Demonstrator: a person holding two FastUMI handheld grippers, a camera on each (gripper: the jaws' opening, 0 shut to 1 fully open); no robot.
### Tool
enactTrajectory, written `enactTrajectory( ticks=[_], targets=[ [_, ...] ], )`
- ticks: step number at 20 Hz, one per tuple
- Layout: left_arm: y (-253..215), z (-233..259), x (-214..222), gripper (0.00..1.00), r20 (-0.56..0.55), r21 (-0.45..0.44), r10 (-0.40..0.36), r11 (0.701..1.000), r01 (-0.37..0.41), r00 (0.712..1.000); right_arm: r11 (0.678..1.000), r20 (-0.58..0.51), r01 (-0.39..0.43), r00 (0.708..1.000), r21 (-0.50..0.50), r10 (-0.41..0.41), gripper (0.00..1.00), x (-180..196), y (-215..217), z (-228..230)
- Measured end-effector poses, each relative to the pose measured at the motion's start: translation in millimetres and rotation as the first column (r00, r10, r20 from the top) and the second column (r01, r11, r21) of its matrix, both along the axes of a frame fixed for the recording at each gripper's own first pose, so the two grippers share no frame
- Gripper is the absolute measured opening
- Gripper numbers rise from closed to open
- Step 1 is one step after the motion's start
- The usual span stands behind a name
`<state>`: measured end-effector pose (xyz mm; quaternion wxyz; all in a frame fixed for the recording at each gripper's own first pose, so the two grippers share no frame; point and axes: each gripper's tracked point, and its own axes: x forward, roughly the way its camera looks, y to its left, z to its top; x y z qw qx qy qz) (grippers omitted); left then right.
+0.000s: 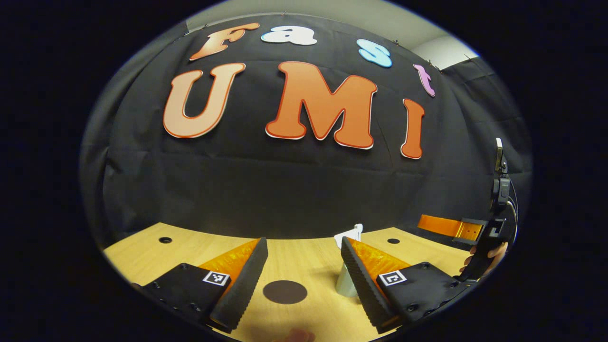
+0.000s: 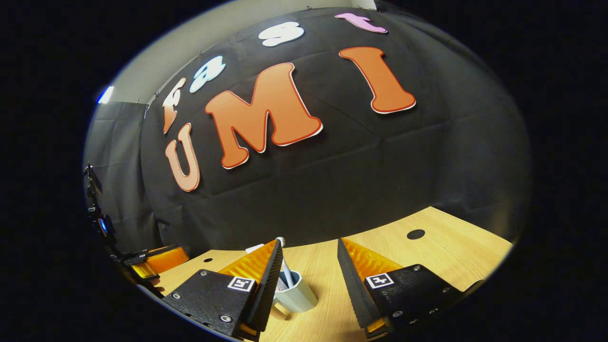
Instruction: Put the toothbrush and toothpaste on the desktop into the cup, then pick up the cup and place it on the coaster on the desktop.
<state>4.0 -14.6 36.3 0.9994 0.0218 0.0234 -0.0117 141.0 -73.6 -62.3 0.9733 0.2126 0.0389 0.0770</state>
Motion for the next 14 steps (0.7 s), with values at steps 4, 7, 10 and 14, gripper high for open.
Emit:
enactTrajectory(
  ticks=[4, 7, 10, 14],
  targets=[
    [29.9, 7.4, -18.4, 0.98, 0.034, -0.017, 0.043, 0.999, -0.043, 0.998, 0.998, -0.133, -0.051, 0.99, -0.047, 0.045, 0.7, -1.0, 23.0, -15.5],
    [55.3, 9.5, -28.3, 0.98, 0.051, -0.021, 0.09, 0.996, -0.089, 0.995, 0.99, -0.249, -0.127, 0.963, -0.068, 0.106, 0.7, -4.1, 49.0, -24.2],
    [72.1, 8.4, -33.4, 0.98, 0.063, -0.011, 0.117, 0.993, -0.116, 0.991, 0.978, -0.374, -0.198, 0.914, -0.067, 0.159, 0.7, -4.5, 66.8, -29.6],
    [84.7, 4.4, -40.9, 0.98, 0.083, 0.007, 0.14, 0.99, -0.141, 0.987, 0.965, -0.543, -0.251, 0.822, -0.079, 0.17, 0.7, -8.0, 77.6, -50.7]
  ],
)
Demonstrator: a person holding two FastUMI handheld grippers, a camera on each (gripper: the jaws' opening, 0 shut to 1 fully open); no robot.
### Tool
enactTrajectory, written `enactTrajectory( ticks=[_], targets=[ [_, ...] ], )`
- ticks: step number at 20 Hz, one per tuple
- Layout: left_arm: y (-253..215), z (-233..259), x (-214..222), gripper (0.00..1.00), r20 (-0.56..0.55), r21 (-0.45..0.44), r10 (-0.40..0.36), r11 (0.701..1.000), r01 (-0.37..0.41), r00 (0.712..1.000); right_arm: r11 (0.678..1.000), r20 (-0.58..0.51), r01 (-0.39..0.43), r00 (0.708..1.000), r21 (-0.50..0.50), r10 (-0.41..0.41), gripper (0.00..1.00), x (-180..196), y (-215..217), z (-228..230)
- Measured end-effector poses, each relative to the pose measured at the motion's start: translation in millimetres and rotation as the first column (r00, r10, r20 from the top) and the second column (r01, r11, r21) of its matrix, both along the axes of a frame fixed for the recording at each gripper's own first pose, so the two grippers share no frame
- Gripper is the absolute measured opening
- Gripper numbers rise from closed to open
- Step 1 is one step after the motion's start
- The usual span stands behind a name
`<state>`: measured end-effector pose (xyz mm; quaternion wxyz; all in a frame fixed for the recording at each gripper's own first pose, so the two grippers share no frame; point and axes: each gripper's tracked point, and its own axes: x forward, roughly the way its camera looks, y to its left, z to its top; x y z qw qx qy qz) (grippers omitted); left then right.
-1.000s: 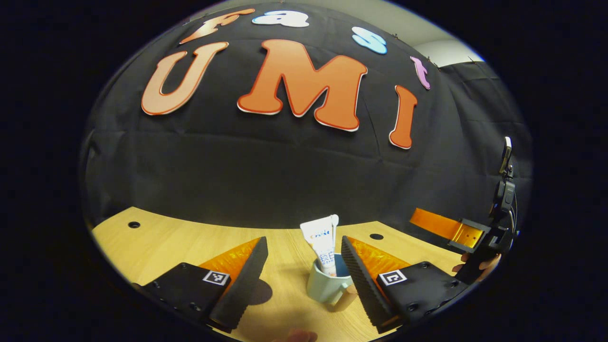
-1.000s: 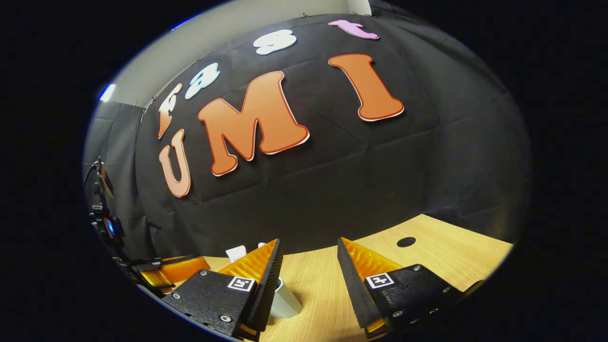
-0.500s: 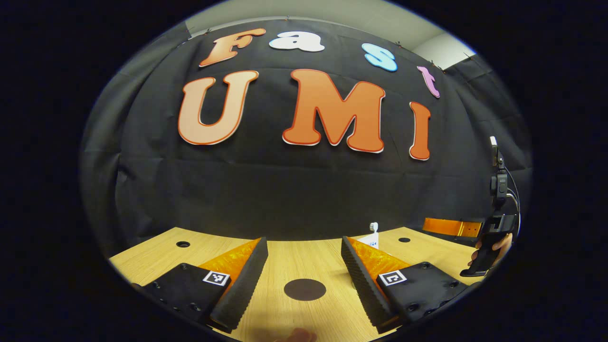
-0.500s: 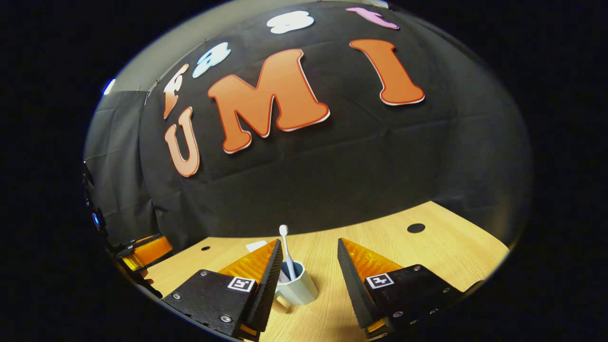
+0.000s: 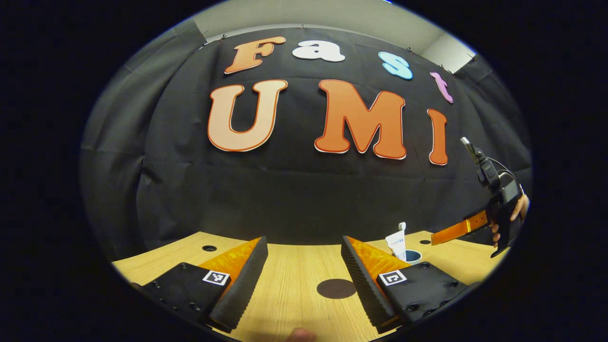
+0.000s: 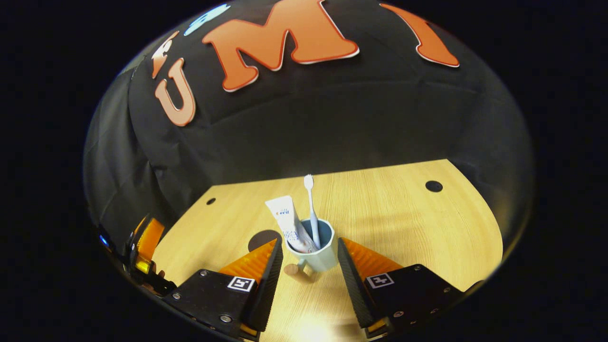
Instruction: Put the toothbrush and toothpaste on the desktop into the cup, then pick up the cup and place it on the coaster on the desktop.
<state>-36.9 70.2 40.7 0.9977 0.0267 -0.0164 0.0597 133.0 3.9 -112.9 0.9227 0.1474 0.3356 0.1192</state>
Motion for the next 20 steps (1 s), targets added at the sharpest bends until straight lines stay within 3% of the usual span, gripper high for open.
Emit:
enactTrajectory(
  ticks=[5, 8, 12, 20],
  targets=[
    [4.1, 1.1, -11.8, 0.99, 0.037, -0.043, -0.02, 0.999, 0.021, 0.999, 1.0, -0.178, -0.01, 0.984, 0.023, 0.014, 0.7, -2.6, 17.4, -14.8],
    [5.9, 1.0, -13.3, 0.98, 0.067, -0.055, -0.029, 0.998, 0.033, 0.997, 0.994, -0.275, -0.059, 0.958, 0.088, 0.081, 0.71, -10.1, 37.0, -17.1],
    [17.2, -5.2, -14.5, 0.98, 0.061, -0.06, -0.005, 0.998, 0.009, 0.998, 0.995, -0.352, -0.087, 0.933, -0.039, 0.068, 0.71, -9.2, 27.1, -32.8],
    [34.4, -1.5, -17.1, 0.98, 0.08, -0.05, 0.045, 0.998, -0.041, 0.996, 0.977, -0.458, -0.116, 0.889, -0.182, 0.02, 0.71, -7.8, 36.0, -67.6]
  ],
)
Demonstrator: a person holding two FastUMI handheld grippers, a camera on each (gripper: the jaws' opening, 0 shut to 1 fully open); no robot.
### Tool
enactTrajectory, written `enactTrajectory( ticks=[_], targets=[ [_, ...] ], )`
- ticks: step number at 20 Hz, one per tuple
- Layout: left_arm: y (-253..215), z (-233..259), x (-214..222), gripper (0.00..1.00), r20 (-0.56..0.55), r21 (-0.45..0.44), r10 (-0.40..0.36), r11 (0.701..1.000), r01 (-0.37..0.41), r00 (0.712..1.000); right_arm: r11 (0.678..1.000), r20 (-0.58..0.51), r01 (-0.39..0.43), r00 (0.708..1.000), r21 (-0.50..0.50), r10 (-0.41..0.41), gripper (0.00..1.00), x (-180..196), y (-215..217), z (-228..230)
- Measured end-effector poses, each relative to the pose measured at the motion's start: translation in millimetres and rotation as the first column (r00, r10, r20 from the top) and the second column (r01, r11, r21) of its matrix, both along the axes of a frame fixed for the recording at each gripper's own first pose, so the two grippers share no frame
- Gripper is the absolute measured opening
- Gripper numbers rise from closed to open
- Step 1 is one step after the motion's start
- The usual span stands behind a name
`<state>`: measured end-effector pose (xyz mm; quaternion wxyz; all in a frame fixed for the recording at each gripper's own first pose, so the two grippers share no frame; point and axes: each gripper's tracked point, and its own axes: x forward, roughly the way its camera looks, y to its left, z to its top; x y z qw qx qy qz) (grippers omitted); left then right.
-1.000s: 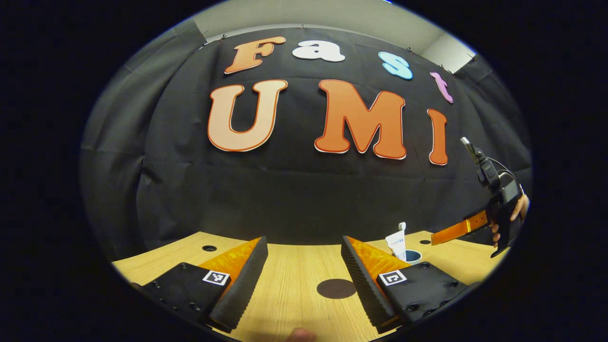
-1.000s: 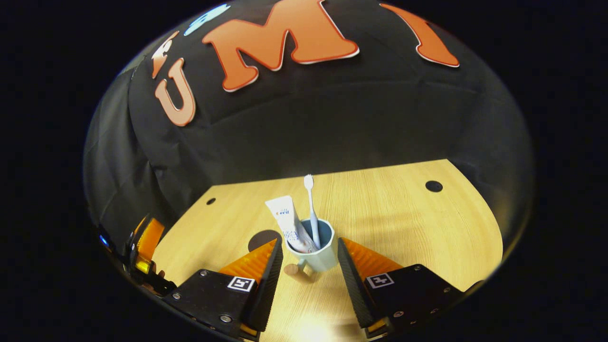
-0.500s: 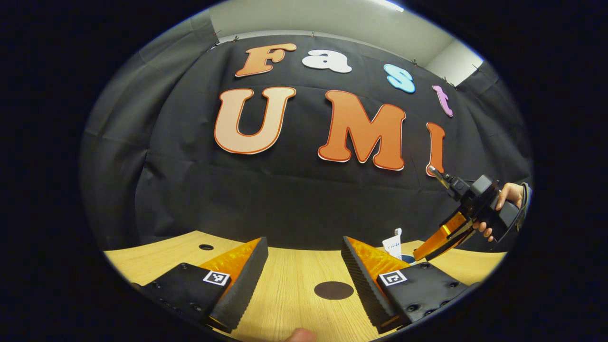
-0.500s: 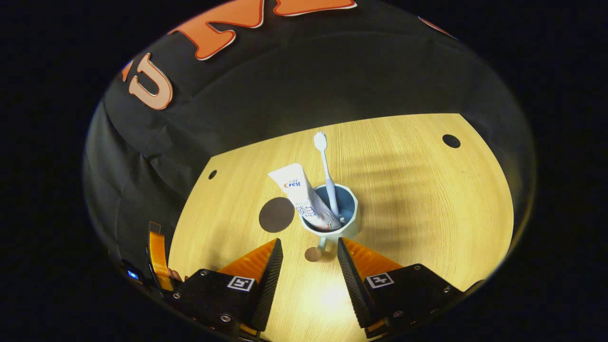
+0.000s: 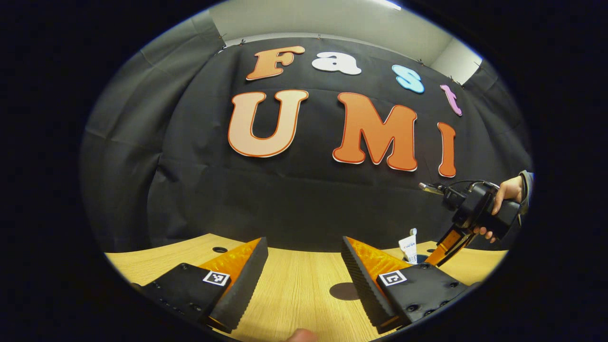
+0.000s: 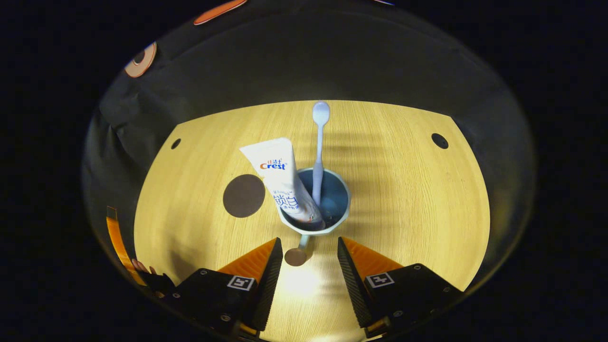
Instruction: Put the toothbrush and toothpaste on the desktop into the cup, then pick up the cup and place it on the coaster on the desktop.
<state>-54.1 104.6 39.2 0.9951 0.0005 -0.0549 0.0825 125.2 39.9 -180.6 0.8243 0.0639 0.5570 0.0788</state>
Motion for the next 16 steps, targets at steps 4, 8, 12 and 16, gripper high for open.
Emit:
enactTrajectory(
  ticks=[4, 8, 12, 16],
  targets=[
    [-0.2, -3.8, 0.7, 0.98, -0.012, -0.006, 0.002, 1.0, -0.002, 1.0, 0.999, -0.043, 0.021, 0.999, -0.032, -0.023, 0.62, 1.0, 5.3, -20.8],
    [2.8, -4.8, 1.6, 0.98, -0.011, -0.007, 0.01, 1.0, -0.01, 1.0, 0.996, -0.05, 0.046, 0.997, -0.079, -0.05, 0.57, 6.1, -2.2, -32.9],
    [3.5, -4.2, 1.2, 0.98, -0.012, -0.012, 0.011, 1.0, -0.011, 1.0, 0.995, -0.047, 0.065, 0.996, -0.078, -0.069, 0.46, 8.8, -1.2, -39.7],
    [9.9, -8.2, 1.5, 0.99, -0.023, -0.003, 0.025, 1.0, -0.025, 0.999, 0.995, -0.023, 0.039, 0.999, -0.089, -0.041, 0.22, 9.2, -3.0, -37.7]
  ],
)
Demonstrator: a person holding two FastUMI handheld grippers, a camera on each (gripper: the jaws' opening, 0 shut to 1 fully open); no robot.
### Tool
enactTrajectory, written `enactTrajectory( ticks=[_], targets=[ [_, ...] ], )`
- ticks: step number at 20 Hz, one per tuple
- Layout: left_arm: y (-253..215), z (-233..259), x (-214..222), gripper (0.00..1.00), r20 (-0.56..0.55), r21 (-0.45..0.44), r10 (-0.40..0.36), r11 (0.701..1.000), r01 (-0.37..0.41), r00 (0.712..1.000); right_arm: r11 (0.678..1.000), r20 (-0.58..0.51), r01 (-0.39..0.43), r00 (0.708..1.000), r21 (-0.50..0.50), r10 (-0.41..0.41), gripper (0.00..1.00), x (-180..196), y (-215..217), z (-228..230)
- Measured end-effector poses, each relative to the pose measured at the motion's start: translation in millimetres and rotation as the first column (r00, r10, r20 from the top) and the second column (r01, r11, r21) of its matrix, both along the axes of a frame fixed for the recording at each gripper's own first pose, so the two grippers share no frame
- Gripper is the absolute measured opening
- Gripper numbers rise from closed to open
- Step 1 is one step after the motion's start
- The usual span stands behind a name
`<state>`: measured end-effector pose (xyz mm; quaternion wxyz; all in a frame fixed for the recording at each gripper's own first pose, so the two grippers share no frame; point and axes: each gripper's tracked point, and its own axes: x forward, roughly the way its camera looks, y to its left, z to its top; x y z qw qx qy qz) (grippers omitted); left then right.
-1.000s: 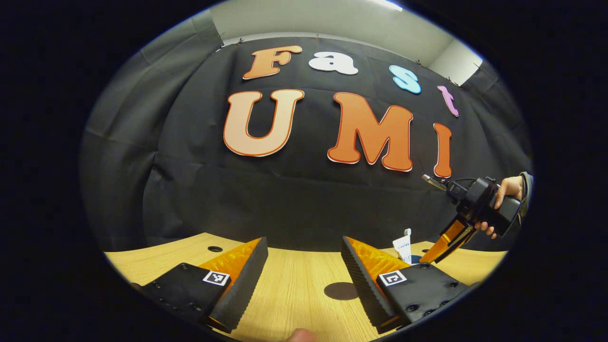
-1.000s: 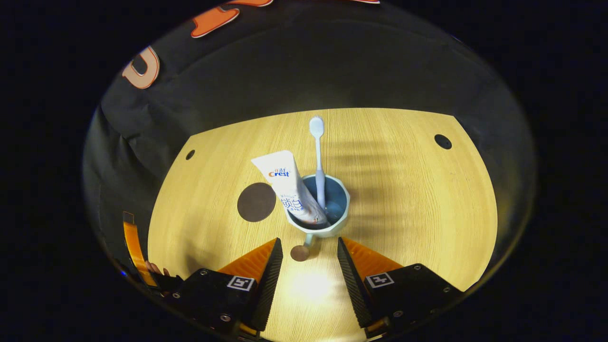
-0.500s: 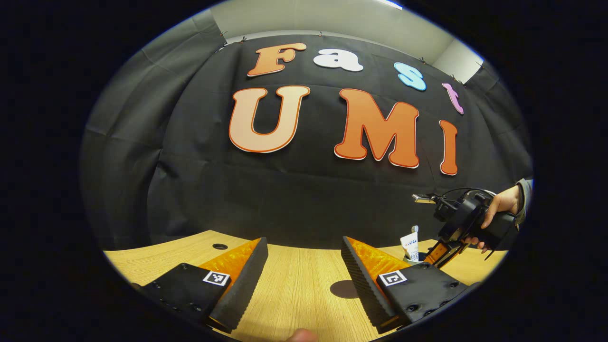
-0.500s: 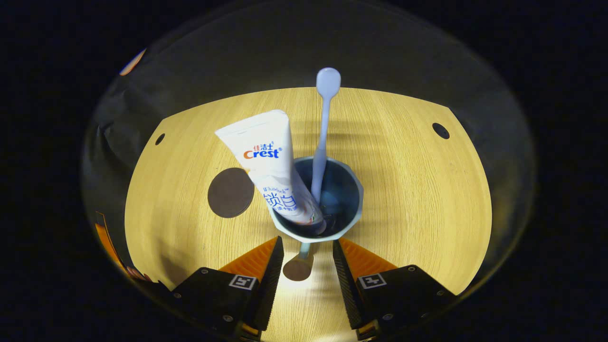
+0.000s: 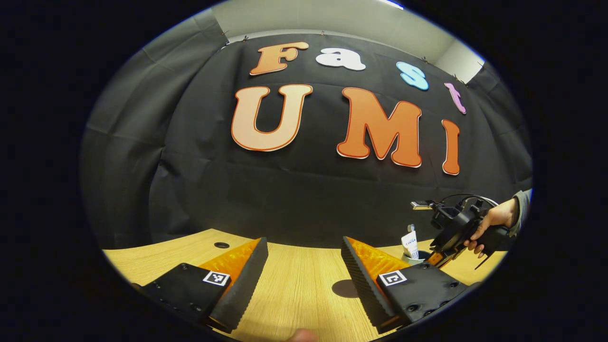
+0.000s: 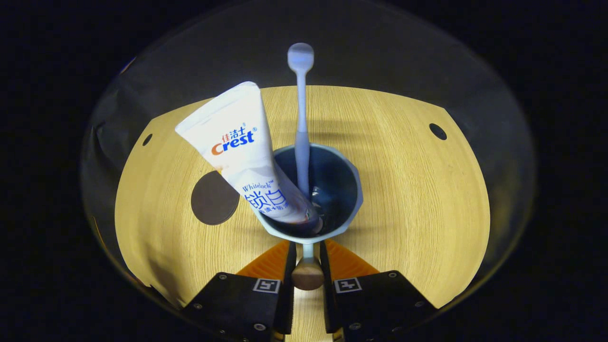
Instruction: Put the toothbrush and toothpaste on the desktop into the cup, then pick up the cup and place it on the coaster on the desktop.
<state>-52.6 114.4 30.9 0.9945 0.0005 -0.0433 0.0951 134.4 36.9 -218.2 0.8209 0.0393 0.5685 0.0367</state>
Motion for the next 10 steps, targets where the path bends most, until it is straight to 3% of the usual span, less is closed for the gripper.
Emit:
enactTrajectory(
  ticks=[2, 6, 10],
  targets=[
    [6.6, -0.9, 1.4, 0.98, -0.004, 0.011, 0.023, 1.0, -0.023, 1.0, 1.0, 0.008, -0.012, 1.0, -0.004, 0.012, 0.27, 0.9, -1.3, 0.2],
    [9.4, 2.7, -2.2, 0.99, 0.01, 0.013, 0.029, 0.999, -0.029, 1.0, 0.998, 0.035, -0.047, 0.998, -0.031, 0.048, 0.24, 2.8, -3.6, -2.0],
    [14.3, 6.0, -1.2, 0.98, 0.024, 0.012, 0.039, 0.999, -0.039, 0.999, 0.998, 0.047, -0.062, 0.997, 0.002, 0.061, 0.24, 6.2, -1.0, 0.1]
  ],
)
